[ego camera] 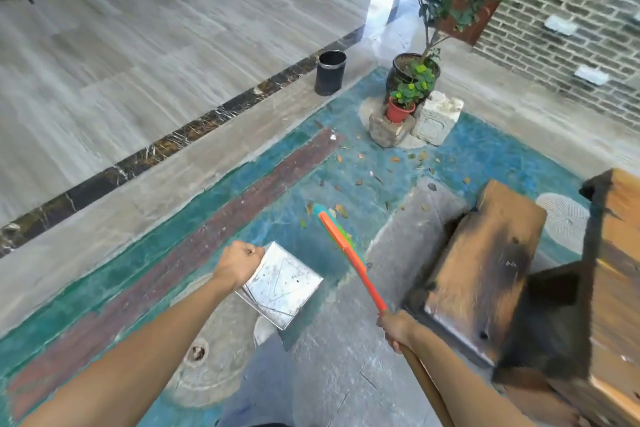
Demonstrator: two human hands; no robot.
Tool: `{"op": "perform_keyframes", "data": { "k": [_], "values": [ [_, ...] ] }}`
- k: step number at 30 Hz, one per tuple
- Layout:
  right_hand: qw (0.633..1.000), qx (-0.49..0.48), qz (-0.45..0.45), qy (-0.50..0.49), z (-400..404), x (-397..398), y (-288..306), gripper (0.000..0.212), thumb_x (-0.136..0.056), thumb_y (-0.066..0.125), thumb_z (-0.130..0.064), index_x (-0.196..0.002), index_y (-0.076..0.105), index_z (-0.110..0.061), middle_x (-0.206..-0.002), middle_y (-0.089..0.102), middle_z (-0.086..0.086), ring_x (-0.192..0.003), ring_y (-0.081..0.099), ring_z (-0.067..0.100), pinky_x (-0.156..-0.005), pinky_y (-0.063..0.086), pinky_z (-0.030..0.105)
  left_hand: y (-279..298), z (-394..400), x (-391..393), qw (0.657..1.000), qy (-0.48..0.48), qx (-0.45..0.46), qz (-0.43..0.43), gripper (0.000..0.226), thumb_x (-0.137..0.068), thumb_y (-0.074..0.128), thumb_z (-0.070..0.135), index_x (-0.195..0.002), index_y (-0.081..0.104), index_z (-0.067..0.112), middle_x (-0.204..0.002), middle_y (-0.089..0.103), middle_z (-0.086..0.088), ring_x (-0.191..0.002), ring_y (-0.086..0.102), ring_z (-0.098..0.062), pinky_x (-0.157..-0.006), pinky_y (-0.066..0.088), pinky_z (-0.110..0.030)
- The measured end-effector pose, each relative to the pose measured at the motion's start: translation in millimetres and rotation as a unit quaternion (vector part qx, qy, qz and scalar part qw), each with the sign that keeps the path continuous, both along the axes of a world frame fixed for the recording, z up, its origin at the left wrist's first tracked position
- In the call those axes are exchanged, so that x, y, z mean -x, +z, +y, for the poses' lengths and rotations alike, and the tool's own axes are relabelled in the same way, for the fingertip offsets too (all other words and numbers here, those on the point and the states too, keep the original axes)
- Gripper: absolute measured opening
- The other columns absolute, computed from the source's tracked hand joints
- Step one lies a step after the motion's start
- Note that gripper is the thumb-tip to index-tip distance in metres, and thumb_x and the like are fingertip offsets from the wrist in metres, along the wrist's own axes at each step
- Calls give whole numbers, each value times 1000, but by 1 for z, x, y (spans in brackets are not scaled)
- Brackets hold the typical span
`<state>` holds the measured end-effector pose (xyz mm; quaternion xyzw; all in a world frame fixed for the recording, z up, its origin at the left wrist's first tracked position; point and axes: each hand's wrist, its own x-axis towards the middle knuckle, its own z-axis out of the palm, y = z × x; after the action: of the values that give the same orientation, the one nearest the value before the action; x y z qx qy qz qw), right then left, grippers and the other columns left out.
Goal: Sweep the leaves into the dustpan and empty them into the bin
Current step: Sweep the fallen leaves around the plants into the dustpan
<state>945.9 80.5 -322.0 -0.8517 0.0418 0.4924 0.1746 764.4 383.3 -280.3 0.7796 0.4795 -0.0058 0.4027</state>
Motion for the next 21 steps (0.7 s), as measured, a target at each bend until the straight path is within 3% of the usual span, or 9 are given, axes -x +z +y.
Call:
{"op": "perform_keyframes", "data": {
  "k": [6,11,17,21],
  "values": [
    [1000,15,-14,-8,103,-70,3,32,-95,49,-16,-66,49,-2,-28,40,4,-21,36,15,-35,29,17,-1,99,-74,1000,-14,18,12,44,-84,54,20,-48,28,17,-46,28,1,-48,28,-18,-55,25,-28],
    [999,22,-20,-19,173,-123,-5,28,-95,46,-20,-92,59,4,-35,49,5,-26,43,18,-36,35,20,0,179,-142,999,-43,4,33,39,-79,52,25,-50,28,17,-48,28,0,-50,28,-19,-53,24,-28],
    [998,5,-3,-57,230,-206,-21,31,-97,41,-18,-102,61,6,-43,49,9,-28,44,18,-37,37,22,-13,257,-236,996,-71,-14,61,35,-76,48,30,-51,27,17,-47,25,2,-49,27,-19,-54,24,-28],
    [999,13,3,-45,277,-285,-38,23,-95,45,-14,-87,55,5,-34,46,7,-27,42,19,-38,35,21,-27,314,-296,996,-58,-25,58,37,-82,50,29,-53,28,19,-49,27,0,-48,27,-20,-53,24,-29]
  ]
}}
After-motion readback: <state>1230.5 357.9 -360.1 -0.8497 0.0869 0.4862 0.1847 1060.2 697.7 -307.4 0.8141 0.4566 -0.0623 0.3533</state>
